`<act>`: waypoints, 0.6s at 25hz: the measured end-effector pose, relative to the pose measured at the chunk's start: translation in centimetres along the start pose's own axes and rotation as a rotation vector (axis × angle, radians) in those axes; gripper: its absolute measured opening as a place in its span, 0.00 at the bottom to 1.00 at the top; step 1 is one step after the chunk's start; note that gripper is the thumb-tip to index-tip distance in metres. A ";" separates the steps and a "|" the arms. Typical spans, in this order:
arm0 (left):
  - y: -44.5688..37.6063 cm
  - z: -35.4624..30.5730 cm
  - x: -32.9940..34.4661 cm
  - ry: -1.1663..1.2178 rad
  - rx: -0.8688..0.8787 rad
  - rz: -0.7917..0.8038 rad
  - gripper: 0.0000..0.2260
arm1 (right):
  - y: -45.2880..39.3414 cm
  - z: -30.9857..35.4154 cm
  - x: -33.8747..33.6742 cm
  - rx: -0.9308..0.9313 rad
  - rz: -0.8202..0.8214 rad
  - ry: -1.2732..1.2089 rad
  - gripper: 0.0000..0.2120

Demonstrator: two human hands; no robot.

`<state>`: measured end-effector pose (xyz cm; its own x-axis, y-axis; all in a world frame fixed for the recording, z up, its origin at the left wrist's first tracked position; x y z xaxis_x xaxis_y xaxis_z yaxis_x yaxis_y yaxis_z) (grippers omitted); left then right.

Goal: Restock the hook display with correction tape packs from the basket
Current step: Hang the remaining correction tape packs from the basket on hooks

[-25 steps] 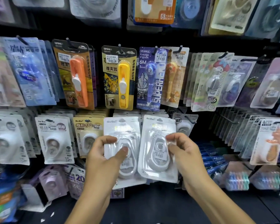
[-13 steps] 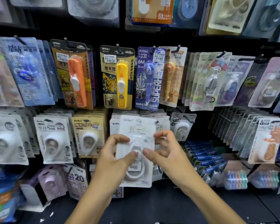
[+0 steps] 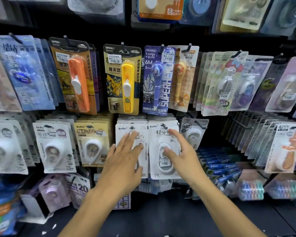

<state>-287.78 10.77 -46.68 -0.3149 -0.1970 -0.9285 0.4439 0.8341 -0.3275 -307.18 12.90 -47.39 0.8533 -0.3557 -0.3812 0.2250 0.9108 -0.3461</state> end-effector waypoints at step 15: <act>0.6 0.4 1.8 -0.057 0.081 0.071 0.29 | -2.9 -3.7 3.6 -0.253 0.248 0.981 0.40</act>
<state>-287.72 10.65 -48.62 -0.2335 -0.1699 -0.9574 0.5301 0.8032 -0.2719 -306.55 8.19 -50.94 0.0795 -0.2818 -0.9562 -0.1057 0.9514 -0.2892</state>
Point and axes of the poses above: each hand's wrist, its own y-axis away from the middle knuckle, its own x-axis out of the palm, z = x × y, the point moved 3 cm from there along -y, towards the middle knuckle, and after that the axes turned 1 degree about -y, right-handed, at the moved point
